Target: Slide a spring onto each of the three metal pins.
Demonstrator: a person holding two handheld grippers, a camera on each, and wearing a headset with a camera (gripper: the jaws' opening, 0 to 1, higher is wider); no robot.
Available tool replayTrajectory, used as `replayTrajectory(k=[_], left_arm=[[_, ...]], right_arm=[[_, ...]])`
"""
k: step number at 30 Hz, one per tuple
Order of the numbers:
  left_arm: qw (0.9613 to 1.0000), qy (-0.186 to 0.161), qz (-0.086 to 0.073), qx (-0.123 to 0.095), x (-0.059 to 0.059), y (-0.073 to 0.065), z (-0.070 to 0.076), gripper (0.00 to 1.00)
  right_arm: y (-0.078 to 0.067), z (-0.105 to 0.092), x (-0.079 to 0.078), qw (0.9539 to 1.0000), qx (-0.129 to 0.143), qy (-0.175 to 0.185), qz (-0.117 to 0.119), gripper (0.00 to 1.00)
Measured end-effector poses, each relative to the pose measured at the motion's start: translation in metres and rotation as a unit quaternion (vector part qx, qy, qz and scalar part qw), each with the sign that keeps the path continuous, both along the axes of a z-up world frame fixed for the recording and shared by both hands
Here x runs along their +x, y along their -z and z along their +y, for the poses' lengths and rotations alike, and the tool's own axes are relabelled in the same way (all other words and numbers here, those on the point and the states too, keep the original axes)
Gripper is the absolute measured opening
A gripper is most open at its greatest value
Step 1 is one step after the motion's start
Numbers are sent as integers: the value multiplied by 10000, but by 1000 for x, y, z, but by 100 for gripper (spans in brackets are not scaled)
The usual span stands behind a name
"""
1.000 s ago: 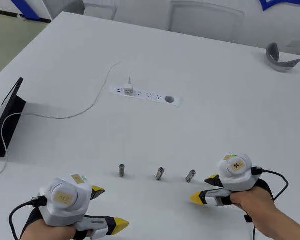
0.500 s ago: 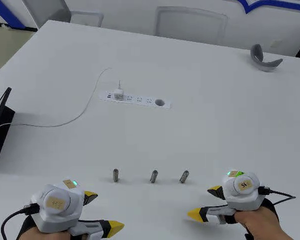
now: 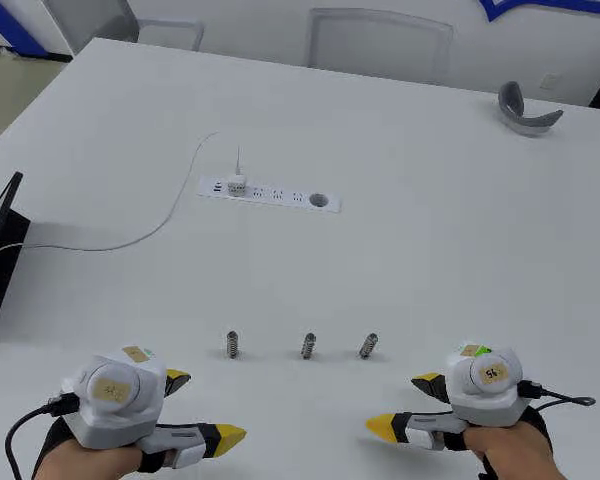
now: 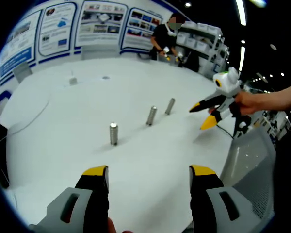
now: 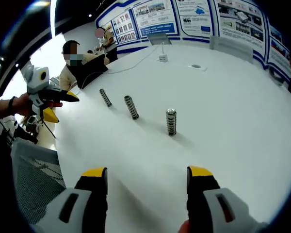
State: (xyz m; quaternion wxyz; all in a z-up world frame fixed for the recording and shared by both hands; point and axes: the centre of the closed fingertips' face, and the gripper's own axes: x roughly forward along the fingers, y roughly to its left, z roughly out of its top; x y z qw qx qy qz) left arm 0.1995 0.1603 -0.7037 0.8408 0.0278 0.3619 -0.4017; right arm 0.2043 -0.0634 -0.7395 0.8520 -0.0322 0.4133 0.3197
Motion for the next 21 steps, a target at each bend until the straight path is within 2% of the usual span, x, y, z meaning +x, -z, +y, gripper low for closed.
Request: replayTrajectory(k=[6,11,21], left_arm=[[10000,-60,-5,7,2,-1,3,69],[9999,-91,-40,20,5,-3,7,70],[9999,-116,-125,-10,8,-11,12,71]], right_arm=[[-7,12,-4,9998,166,52,-48,71],[-16,19,-7,9998,168,-43,-141,77],[-30,23,-10,9994,161,-57,-301,83]])
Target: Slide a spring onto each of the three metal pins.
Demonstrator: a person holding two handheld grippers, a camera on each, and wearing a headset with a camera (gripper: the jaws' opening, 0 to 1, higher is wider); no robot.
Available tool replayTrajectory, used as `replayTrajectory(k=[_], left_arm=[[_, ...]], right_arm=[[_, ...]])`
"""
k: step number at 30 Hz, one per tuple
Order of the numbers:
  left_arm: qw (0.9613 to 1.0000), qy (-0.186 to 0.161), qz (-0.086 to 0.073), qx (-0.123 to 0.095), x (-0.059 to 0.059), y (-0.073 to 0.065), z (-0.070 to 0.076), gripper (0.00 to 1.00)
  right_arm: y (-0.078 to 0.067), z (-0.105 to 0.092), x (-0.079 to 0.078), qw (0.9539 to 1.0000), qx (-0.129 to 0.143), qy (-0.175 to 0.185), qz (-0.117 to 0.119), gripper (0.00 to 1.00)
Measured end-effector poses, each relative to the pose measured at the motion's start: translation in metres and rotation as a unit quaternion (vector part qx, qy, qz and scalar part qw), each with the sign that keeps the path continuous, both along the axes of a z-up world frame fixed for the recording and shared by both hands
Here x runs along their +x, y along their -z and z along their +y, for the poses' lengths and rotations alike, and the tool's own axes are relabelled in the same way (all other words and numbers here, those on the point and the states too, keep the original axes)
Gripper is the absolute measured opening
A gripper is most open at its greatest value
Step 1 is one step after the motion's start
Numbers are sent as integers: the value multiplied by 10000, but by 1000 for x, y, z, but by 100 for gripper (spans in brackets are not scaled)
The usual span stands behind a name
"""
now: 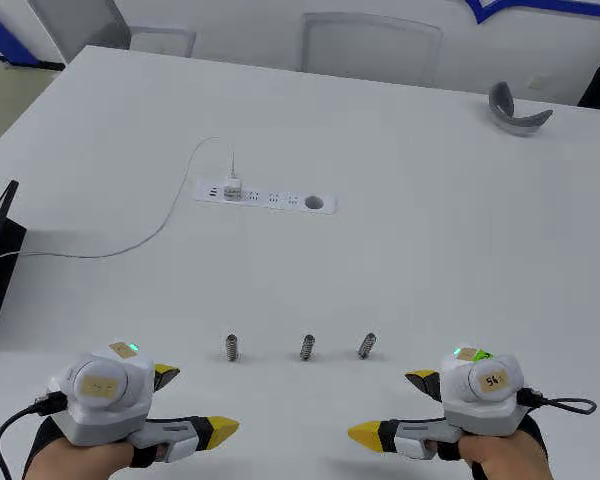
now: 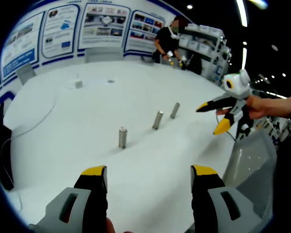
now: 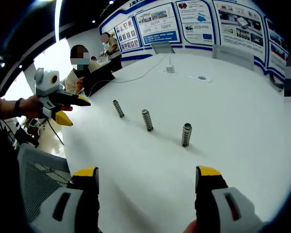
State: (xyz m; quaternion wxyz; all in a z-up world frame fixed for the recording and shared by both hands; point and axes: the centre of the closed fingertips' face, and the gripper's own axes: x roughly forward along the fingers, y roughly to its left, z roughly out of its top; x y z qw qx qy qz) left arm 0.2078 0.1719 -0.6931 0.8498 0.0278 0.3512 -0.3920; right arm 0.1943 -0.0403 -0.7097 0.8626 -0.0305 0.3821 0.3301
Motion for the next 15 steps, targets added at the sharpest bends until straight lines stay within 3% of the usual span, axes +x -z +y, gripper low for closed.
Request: replayTrajectory(k=[15], left_arm=[[10000,-47,-13,-59,-1,-2,3,74]], right_arm=[[-8,3,-2,9999,65,40,-90,86]])
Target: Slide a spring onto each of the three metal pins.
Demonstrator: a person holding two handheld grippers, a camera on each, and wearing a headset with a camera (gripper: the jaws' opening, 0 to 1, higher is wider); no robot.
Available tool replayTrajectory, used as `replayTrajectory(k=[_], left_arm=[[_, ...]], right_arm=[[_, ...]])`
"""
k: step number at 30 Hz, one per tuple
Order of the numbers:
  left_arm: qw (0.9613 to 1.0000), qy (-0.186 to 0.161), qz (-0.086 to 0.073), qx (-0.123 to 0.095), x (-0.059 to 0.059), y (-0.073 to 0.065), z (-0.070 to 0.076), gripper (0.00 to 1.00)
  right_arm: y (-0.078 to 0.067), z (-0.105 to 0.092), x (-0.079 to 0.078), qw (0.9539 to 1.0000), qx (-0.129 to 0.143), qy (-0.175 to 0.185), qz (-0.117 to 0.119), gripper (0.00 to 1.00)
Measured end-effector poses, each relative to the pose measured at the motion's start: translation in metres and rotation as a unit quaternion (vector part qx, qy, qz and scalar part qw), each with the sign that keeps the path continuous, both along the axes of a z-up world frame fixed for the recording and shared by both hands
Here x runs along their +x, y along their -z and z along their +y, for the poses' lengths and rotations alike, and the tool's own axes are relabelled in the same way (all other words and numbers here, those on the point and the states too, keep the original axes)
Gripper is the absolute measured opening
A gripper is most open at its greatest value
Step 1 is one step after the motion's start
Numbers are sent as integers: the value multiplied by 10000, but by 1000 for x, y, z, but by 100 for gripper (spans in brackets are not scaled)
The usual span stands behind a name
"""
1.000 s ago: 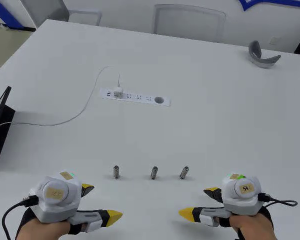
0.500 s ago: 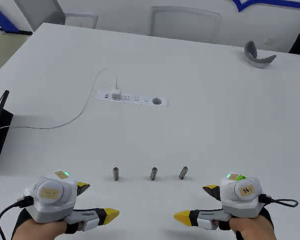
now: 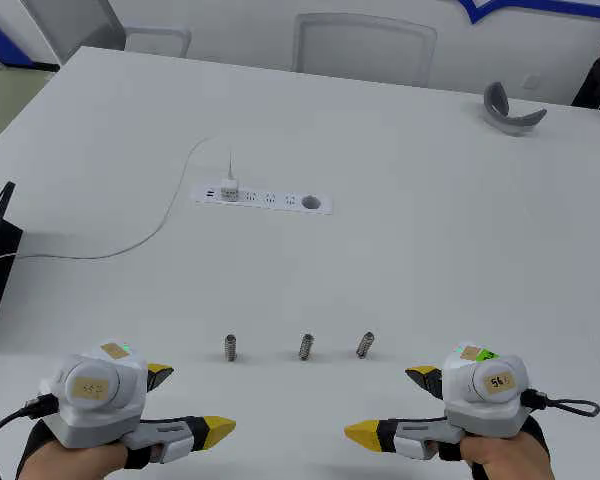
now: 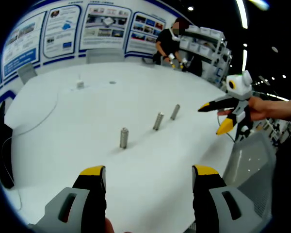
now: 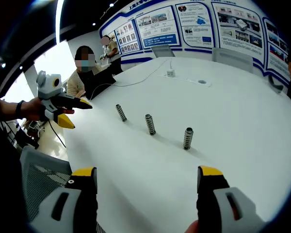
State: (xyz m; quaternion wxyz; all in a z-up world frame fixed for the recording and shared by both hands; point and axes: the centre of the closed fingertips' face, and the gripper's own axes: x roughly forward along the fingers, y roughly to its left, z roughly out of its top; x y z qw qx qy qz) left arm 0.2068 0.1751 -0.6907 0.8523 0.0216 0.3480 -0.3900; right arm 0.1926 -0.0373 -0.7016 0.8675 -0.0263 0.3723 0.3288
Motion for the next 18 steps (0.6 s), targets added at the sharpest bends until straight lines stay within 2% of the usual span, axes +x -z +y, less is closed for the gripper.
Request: replayTrajectory(k=[18], left_arm=[[10000,20,-2,2,0,-2,0,74]], right_arm=[[-5,-4,1,10000,-6,55,-21,87]])
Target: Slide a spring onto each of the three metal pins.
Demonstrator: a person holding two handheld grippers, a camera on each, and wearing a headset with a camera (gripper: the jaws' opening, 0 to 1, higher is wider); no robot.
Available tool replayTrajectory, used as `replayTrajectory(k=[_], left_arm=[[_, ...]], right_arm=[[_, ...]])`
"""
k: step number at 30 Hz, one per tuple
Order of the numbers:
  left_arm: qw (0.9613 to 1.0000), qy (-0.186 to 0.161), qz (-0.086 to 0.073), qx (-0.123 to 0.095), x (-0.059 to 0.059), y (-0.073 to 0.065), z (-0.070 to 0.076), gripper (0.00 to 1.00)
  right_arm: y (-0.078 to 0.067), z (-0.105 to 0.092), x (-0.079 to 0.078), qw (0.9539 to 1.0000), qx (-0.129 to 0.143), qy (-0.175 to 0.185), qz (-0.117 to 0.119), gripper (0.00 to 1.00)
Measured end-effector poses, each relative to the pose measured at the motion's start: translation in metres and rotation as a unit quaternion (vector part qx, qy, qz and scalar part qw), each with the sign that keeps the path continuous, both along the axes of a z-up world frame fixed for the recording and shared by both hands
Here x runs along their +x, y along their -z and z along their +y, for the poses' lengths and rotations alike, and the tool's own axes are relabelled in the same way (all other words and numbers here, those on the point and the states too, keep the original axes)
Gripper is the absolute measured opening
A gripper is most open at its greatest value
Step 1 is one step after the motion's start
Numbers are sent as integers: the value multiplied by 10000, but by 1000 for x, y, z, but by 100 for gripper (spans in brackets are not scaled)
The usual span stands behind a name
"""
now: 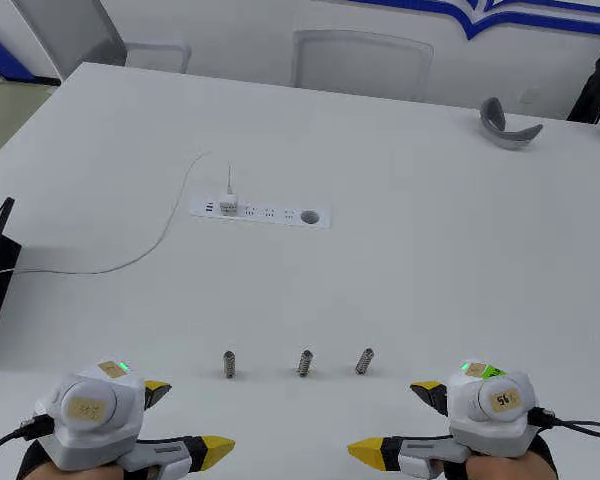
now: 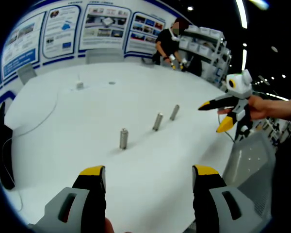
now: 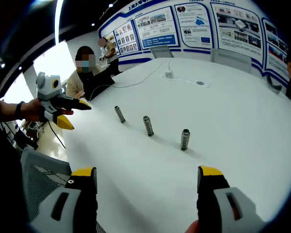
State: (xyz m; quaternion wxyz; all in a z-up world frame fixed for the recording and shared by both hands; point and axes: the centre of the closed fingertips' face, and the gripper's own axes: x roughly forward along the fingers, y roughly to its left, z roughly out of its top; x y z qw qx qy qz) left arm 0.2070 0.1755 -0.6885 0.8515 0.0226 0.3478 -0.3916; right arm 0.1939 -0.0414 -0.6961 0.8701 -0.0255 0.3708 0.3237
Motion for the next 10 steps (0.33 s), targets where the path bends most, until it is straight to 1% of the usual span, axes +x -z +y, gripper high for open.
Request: replayTrajectory(k=[10], left_arm=[[10000,27,17,5,-3,0,0,74]], right_arm=[[2,3,-1,10000,16,-24,20,87]])
